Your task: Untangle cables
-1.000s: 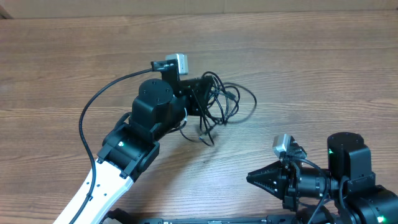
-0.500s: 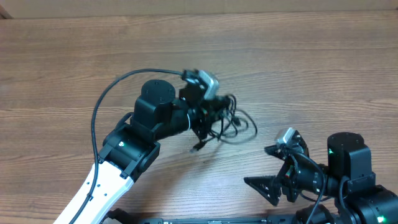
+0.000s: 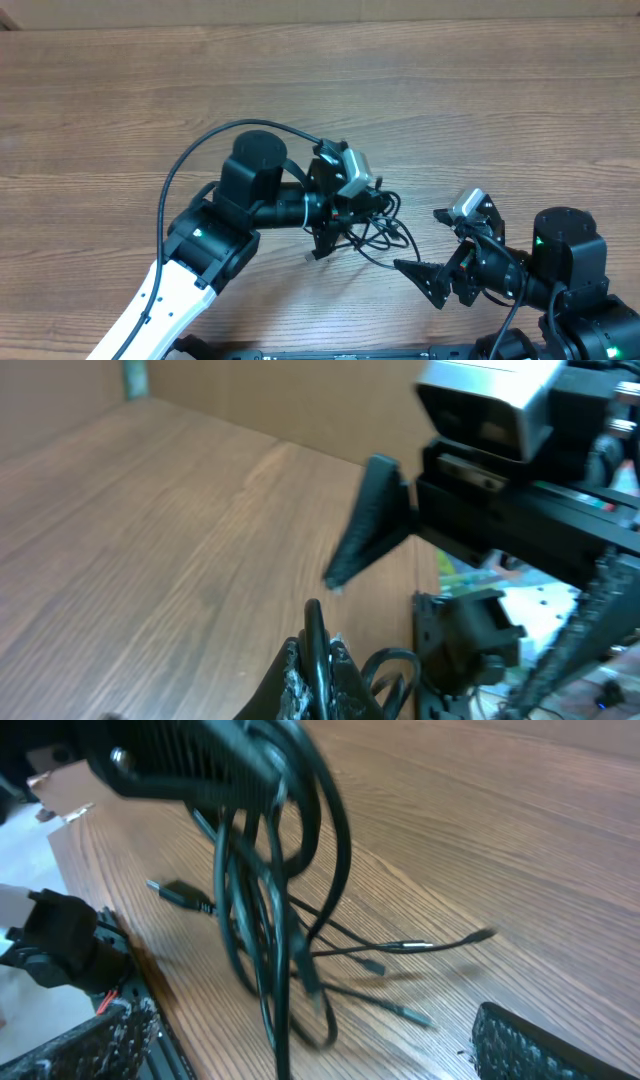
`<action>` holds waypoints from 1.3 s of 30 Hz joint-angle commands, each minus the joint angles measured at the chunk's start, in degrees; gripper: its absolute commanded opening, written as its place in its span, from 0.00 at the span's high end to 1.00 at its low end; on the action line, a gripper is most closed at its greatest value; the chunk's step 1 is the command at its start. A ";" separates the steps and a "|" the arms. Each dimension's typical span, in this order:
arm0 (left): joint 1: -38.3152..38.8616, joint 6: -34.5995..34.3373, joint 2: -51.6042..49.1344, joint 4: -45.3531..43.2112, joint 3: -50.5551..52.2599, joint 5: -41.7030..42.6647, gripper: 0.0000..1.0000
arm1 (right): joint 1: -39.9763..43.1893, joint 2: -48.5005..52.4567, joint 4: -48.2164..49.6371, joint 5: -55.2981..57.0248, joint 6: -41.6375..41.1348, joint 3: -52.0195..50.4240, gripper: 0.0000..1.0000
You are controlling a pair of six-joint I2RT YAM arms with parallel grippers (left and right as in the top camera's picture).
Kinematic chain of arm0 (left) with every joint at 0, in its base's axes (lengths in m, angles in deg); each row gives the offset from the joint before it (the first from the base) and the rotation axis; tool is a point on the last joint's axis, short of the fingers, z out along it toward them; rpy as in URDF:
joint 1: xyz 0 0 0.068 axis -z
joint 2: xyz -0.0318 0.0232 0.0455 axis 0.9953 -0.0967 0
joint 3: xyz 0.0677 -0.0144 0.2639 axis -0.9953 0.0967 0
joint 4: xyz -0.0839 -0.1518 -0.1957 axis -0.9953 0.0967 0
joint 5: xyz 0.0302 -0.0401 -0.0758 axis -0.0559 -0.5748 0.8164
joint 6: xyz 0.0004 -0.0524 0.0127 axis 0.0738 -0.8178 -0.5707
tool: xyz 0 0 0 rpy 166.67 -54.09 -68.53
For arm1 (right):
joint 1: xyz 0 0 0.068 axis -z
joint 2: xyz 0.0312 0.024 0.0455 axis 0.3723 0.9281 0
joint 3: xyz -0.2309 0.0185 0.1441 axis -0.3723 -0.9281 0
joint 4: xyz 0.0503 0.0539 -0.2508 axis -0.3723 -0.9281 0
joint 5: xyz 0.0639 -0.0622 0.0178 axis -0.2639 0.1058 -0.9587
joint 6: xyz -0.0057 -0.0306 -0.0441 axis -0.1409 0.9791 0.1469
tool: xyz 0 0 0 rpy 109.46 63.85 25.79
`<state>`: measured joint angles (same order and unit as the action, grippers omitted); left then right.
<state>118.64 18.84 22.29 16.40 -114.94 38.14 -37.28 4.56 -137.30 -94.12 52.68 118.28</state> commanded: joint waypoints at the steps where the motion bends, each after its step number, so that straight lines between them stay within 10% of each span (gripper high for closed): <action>1: 1.79 0.83 0.02 -0.81 -0.52 2.40 0.96 | -0.28 -0.31 0.96 -4.22 0.50 1.14 0.00; 20: 2.95 -18.69 -2.93 -5.29 -0.52 -9.38 0.96 | -0.28 -0.28 1.66 -19.02 0.46 1.14 0.09; 39: 4.83 -13.44 -2.97 -2.84 -0.52 -9.35 0.96 | -0.26 -0.31 3.56 -4.31 -0.04 1.16 0.00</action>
<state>123.17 3.17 19.28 13.80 -114.94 29.46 -37.28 4.56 -134.26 -103.36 52.83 118.28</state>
